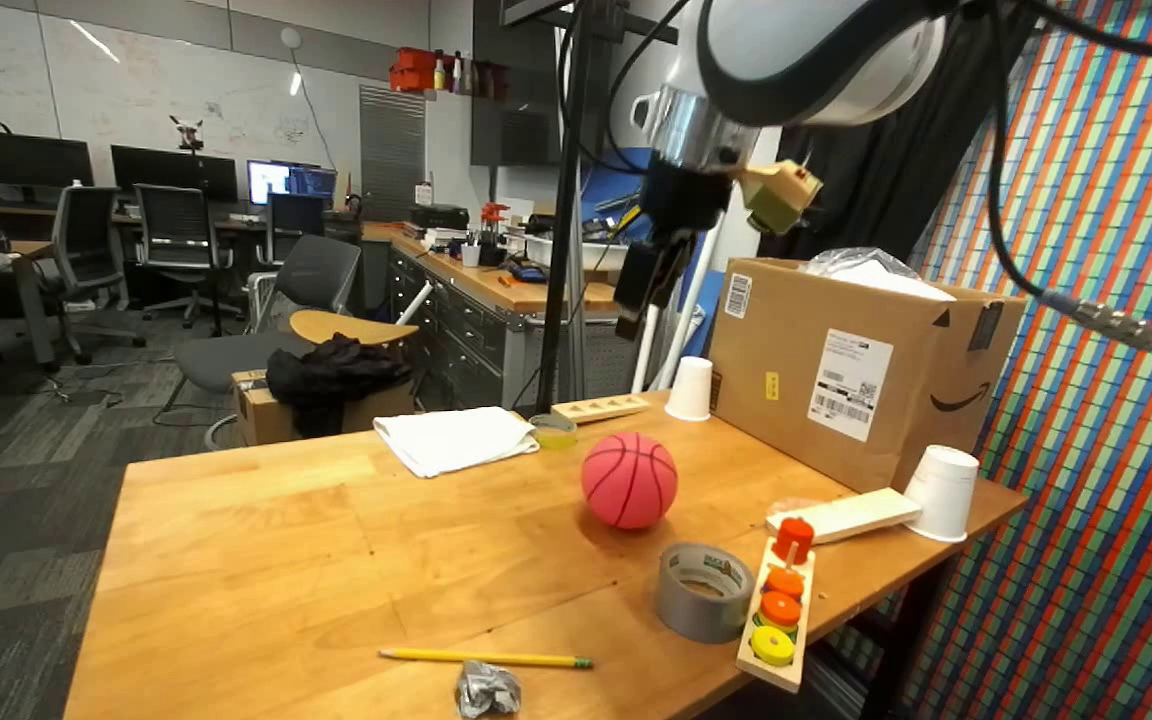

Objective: Move the ball

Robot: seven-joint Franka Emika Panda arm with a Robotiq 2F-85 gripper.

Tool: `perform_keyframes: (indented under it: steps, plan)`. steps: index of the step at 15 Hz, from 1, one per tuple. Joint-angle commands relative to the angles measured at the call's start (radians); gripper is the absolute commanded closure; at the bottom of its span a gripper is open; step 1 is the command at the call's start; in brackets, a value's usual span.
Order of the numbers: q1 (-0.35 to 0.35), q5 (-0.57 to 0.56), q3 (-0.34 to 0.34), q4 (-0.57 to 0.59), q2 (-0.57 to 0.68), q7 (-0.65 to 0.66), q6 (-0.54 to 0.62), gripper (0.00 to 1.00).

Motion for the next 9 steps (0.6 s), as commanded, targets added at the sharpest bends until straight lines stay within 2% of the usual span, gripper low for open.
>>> perform_keyframes:
  steps: [1, 6, 9]
  plan:
    - [0.022, 0.060, -0.027, -0.069, -0.168, 0.010, -0.019, 0.00]
    - [0.100, 0.306, -0.093, -0.093, -0.193, -0.037, -0.031, 0.00]
    - [0.140, 0.417, -0.089, -0.067, -0.145, -0.045, -0.001, 0.00]
